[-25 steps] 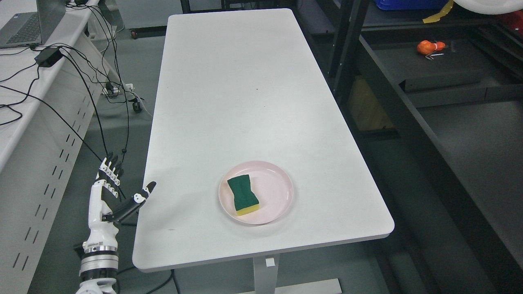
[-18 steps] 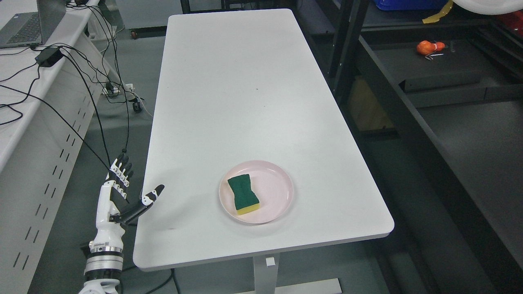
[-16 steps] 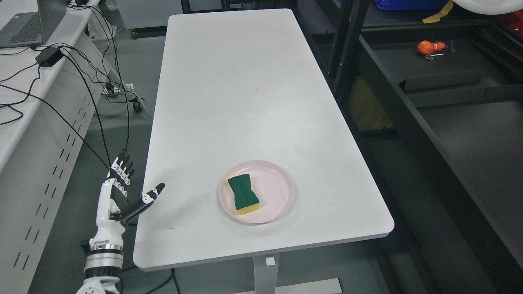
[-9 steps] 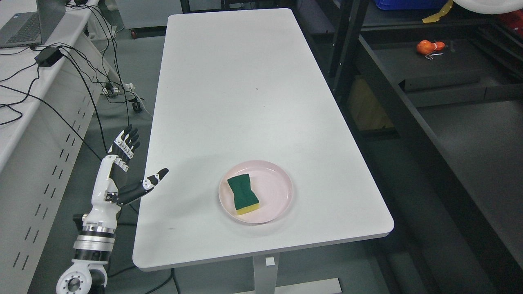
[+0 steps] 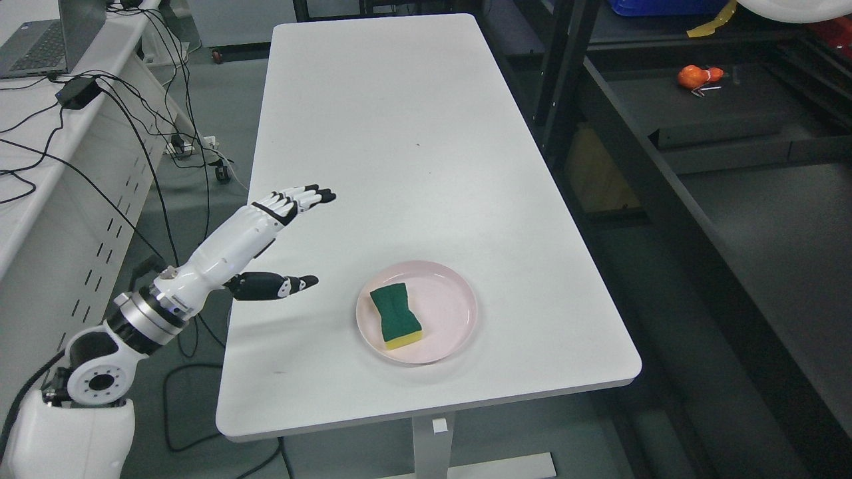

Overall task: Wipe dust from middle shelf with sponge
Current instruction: 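Raise the left hand and reach across the table toward the pink plate, then lower the left hand onto the green-yellow sponge and grasp it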

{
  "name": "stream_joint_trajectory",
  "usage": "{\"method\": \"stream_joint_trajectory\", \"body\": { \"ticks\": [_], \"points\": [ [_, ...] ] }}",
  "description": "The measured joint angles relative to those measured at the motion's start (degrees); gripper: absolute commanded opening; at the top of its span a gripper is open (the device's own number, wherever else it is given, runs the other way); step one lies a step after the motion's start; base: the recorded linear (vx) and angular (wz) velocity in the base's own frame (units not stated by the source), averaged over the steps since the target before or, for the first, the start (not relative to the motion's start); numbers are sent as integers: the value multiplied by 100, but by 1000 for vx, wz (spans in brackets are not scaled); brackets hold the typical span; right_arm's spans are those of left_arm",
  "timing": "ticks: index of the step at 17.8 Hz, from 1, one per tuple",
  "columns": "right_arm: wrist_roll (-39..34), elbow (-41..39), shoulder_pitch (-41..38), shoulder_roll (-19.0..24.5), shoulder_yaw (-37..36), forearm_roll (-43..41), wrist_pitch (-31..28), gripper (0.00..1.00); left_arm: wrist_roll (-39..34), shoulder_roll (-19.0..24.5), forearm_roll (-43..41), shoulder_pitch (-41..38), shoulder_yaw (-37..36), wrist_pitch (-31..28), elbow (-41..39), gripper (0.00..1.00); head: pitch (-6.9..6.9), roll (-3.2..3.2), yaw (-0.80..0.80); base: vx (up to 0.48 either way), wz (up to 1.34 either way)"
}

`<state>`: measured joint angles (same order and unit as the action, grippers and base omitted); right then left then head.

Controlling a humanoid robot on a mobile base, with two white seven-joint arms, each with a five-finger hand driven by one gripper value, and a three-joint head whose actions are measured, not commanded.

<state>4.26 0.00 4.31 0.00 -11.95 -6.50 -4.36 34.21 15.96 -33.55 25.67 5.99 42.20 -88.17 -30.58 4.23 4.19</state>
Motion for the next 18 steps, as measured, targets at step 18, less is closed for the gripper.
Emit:
{"method": "stream_joint_trajectory", "body": {
  "ticks": [18],
  "points": [
    [0, 0, -1, 0, 0, 0, 0, 100, 762, 82, -2275, 1427, -2538, 284, 474, 86, 0, 0, 0, 0, 0]
  ]
}}
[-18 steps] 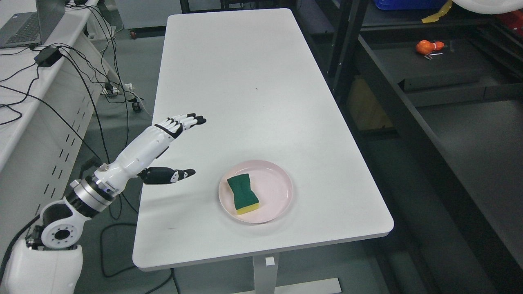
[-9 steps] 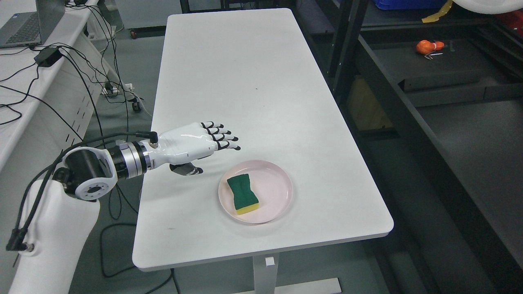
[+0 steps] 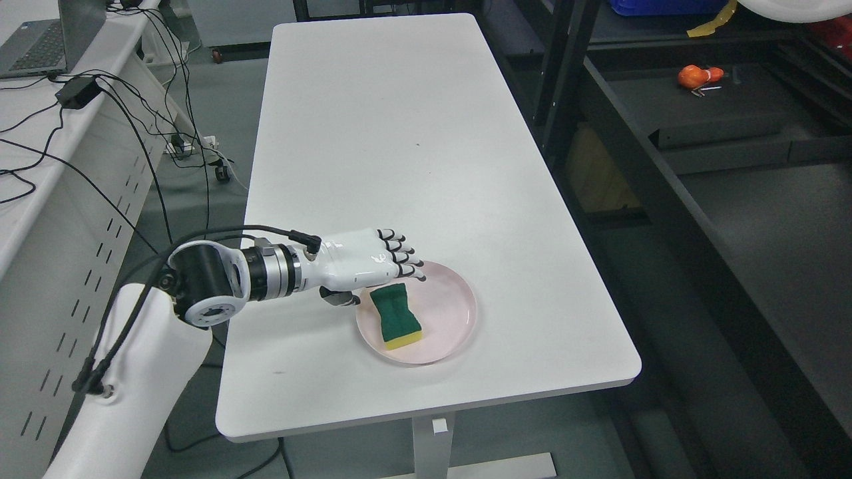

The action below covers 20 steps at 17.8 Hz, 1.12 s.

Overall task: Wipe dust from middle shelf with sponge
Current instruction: 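Lower the left hand onto the green-yellow sponge and grasp it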

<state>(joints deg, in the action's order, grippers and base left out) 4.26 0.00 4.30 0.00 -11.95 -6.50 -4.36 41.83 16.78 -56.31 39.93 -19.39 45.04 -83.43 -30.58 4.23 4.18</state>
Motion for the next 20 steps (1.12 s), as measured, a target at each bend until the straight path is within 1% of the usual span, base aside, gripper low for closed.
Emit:
{"method": "stream_joint_trajectory", "body": {
  "ticks": [10, 13, 16, 20],
  "points": [
    [0, 0, 0, 0, 0, 0, 0, 100, 1, -291, -288, 1, -428, 0, 335, 85, 0, 0, 0, 0, 0],
    [0, 0, -1, 0, 0, 0, 0, 100, 0, -327, -317, -41, -477, 0, 433, 80, 0, 0, 0, 0, 0],
    [0, 0, 0, 0, 0, 0, 0, 100, -35, -351, -330, -71, -495, 1, 508, 67, 0, 0, 0, 0, 7],
    [0, 0, 0, 0, 0, 0, 0, 100, -39, -380, -337, -144, -442, 4, 586, 55, 0, 0, 0, -2, 22]
  ]
}}
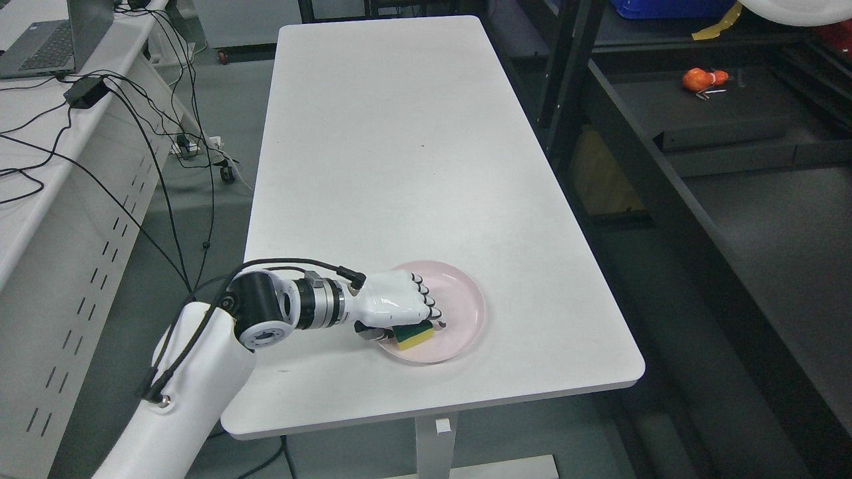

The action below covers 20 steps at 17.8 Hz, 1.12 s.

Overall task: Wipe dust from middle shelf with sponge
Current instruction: 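Lower the left hand onto the green-yellow sponge and grasp it, then lift the sponge off the plate with the left hand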

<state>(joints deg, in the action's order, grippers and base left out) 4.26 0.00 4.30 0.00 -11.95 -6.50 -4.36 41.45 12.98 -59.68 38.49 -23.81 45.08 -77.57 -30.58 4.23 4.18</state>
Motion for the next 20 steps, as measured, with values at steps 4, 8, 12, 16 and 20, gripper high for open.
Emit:
{"method": "stream_joint_trajectory", "body": {
  "ticks": [4, 8, 12, 16, 20],
  "points": [
    [0, 0, 0, 0, 0, 0, 0, 100, -5, -42, 33, -137, 168, -10, 47, 39, 0, 0, 0, 0, 0],
    [0, 0, 0, 0, 0, 0, 0, 100, 65, -141, 345, -288, 464, -23, 97, 13, 0, 0, 0, 0, 0],
    [0, 0, 0, 0, 0, 0, 0, 100, 214, -230, 1371, -482, 793, -6, 168, 0, 0, 0, 0, 1, -15],
    [0, 0, -1, 0, 0, 0, 0, 100, 87, -415, 2625, -573, 1302, 2, 184, 0, 0, 0, 0, -1, -5],
    [0, 0, -1, 0, 0, 0, 0, 100, -229, -715, 3868, -438, 2048, -928, 125, 0, 0, 0, 0, 0, 0]
  ]
}}
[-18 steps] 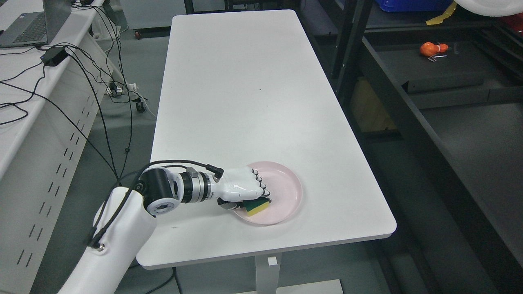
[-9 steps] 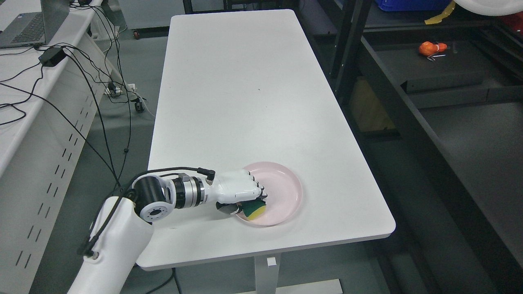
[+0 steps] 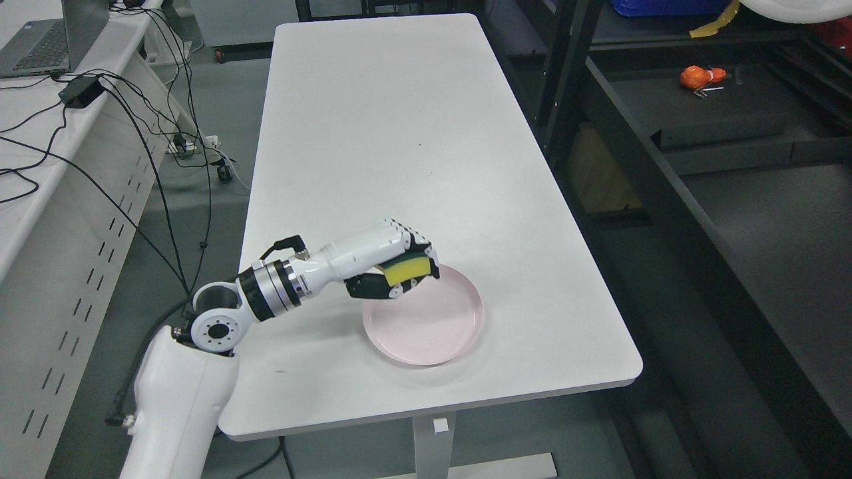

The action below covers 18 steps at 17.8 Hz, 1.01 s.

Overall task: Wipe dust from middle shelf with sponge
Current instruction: 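Lift the sponge off the plate with the left hand, then hold the sponge in the left hand while turning toward the shelving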

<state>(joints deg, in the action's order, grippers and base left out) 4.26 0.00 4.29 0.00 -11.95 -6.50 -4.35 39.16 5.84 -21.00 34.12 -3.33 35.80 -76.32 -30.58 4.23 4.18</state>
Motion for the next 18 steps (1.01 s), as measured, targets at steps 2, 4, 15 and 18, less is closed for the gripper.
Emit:
{"method": "stream_joint_trajectory", "body": {
  "ticks": [2, 4, 15, 18],
  "points": [
    [0, 0, 0, 0, 0, 0, 0, 100, -842, -114, 691, 53, 346, -907, -37, 0, 0, 0, 0, 0, 0],
    [0, 0, 1, 0, 0, 0, 0, 100, -1855, -197, 1166, 63, 607, -1508, -62, 0, 0, 0, 0, 0, 0],
    [0, 0, 1, 0, 0, 0, 35, 100, -4231, -468, 2013, -2023, 1102, -1245, -995, 0, 0, 0, 0, -95, -121],
    [0, 0, 0, 0, 0, 0, 26, 100, -4191, -496, 2050, -2604, 1127, -1074, -1241, 0, 0, 0, 0, -189, -369]
  ]
}}
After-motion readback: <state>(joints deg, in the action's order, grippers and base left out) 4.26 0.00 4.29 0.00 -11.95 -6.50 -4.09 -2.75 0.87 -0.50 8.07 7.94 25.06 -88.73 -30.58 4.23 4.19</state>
